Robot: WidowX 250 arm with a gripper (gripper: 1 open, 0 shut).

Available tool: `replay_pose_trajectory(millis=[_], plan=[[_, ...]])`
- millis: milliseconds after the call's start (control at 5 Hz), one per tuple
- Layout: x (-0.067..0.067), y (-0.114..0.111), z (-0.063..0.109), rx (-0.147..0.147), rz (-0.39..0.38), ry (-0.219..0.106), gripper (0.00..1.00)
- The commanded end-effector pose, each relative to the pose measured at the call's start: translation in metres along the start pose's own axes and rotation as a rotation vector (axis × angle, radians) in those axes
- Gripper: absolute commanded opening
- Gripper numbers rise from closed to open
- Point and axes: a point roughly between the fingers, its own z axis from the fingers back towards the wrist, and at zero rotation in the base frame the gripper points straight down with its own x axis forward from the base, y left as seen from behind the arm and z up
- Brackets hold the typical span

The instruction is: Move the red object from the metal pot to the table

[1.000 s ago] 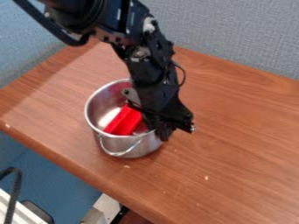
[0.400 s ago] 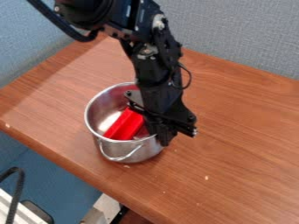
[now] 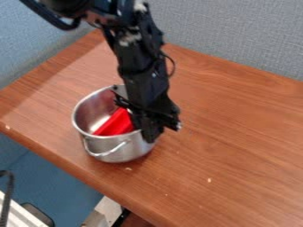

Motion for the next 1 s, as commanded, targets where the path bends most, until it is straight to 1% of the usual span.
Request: replay_pose_trajectory(millis=[0, 200, 400, 600, 800], plan=[[0.012, 0.007, 0.034, -0.022, 0.026, -0.082, 0.0], [0.021, 0.01, 0.053, -0.008, 0.021, -0.112, 0.0], [0.039, 0.005, 0.07, 0.011, -0.027, -0.155, 0.0], [0.058, -0.009, 0.096, 0.024, -0.05, -0.2, 0.0], [0.052, -0.019, 0.073, 0.022, -0.009, -0.161, 0.0]])
